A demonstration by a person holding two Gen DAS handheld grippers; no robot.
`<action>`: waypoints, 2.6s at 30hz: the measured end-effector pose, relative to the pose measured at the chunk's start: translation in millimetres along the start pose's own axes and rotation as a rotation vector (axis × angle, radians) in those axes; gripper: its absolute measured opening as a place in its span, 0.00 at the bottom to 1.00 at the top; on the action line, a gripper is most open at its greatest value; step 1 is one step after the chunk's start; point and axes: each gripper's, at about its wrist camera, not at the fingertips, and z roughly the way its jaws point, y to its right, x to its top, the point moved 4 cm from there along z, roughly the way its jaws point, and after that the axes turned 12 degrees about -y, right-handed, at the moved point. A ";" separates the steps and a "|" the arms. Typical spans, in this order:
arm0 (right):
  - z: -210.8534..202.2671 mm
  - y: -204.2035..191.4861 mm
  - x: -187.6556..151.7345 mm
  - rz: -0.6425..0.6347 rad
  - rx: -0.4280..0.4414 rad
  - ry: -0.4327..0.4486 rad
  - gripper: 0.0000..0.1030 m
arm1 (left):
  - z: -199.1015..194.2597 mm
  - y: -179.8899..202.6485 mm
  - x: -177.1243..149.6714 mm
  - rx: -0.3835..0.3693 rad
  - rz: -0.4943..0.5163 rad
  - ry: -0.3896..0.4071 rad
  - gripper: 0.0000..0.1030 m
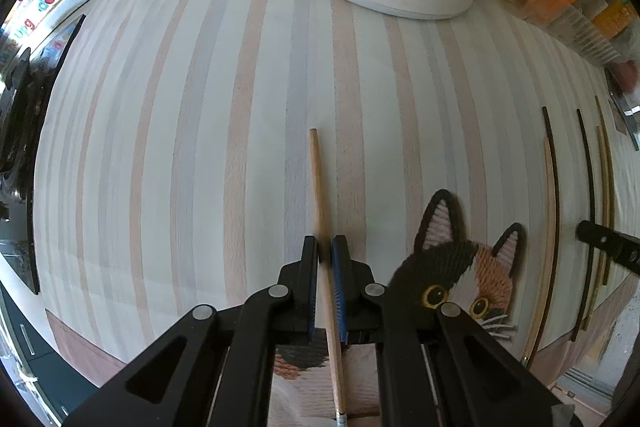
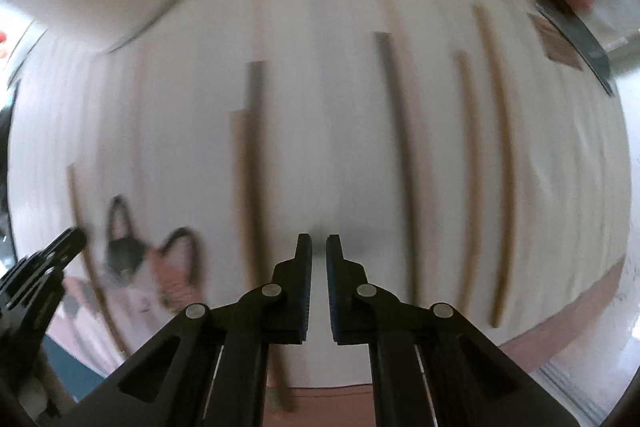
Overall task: Organize utensils
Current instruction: 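Grasp another light wooden chopstick with the right tool, then carry both wooden chopsticks up and lower them into the cream holder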
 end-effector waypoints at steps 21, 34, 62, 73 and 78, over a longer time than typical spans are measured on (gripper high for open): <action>-14.3 -27.1 -10.7 -0.037 0.221 -0.032 0.06 | -0.2 -3.2 -0.8 0.010 0.010 0.000 0.06; 11.0 -47.1 -18.5 -0.049 0.019 -0.061 0.08 | 0.2 -6.5 -3.4 0.007 0.021 -0.001 0.07; 29.4 -126.7 -37.1 -0.160 -0.109 -0.010 0.07 | -8.7 12.5 -20.9 0.047 0.045 0.038 0.04; -41.9 -119.9 -64.5 -0.125 0.078 0.184 0.06 | -116.9 22.5 -28.6 -0.010 0.050 0.277 0.04; -98.1 -116.3 -69.7 -0.128 0.131 0.299 0.06 | -188.7 27.2 -23.2 -0.069 0.050 0.417 0.04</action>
